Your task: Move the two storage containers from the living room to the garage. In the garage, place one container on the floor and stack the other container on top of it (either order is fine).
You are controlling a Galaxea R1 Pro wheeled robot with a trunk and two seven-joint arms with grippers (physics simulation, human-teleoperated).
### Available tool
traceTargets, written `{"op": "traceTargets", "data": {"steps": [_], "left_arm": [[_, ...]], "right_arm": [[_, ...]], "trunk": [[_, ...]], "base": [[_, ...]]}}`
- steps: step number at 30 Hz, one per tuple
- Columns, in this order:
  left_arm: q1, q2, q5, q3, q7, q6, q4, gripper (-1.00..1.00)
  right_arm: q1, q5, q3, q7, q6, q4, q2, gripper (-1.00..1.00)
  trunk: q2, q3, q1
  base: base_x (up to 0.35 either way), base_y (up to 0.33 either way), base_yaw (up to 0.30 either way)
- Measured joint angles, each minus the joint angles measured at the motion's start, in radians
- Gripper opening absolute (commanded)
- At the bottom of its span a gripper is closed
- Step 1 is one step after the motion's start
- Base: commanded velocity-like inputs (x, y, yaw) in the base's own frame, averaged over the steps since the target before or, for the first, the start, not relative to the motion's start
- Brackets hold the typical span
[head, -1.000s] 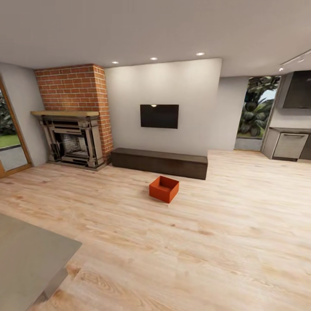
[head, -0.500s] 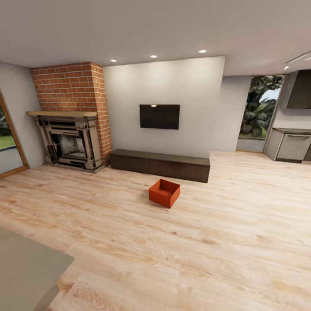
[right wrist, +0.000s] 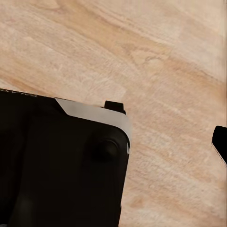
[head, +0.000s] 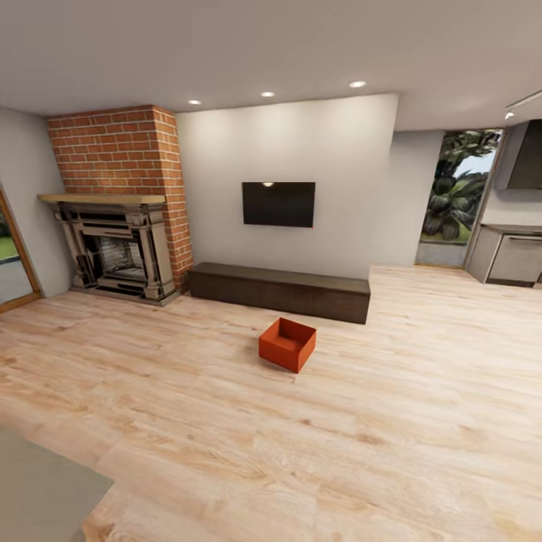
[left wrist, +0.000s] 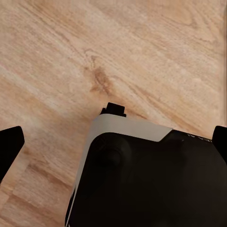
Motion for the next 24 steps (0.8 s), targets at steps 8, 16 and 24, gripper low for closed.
{"op": "traceTargets", "data": {"steps": [8, 16, 24], "left_arm": [[0.0, 0.001, 0.0, 0.0, 0.0, 0.0, 0.0, 1.0], [0.0, 0.001, 0.0, 0.0, 0.0, 0.0, 0.0, 1.0], [0.0, 0.001, 0.0, 0.0, 0.0, 0.0, 0.0, 1.0]], "right_arm": [[0.0, 0.0, -0.002, -0.001, -0.003, 0.0, 0.001, 1.0], [0.0, -0.002, -0.005, -0.001, -0.003, -0.001, 0.002, 1.0], [0.0, -0.001, -0.005, -0.001, -0.003, -0.001, 0.003, 1.0]], "trunk": [[0.0, 0.0, 0.0], [0.0, 0.0, 0.0], [0.0, 0.0, 0.0]], "base": [[0.323, 0.036, 0.0], [0.323, 0.078, 0.0], [0.323, 0.081, 0.0]]}}
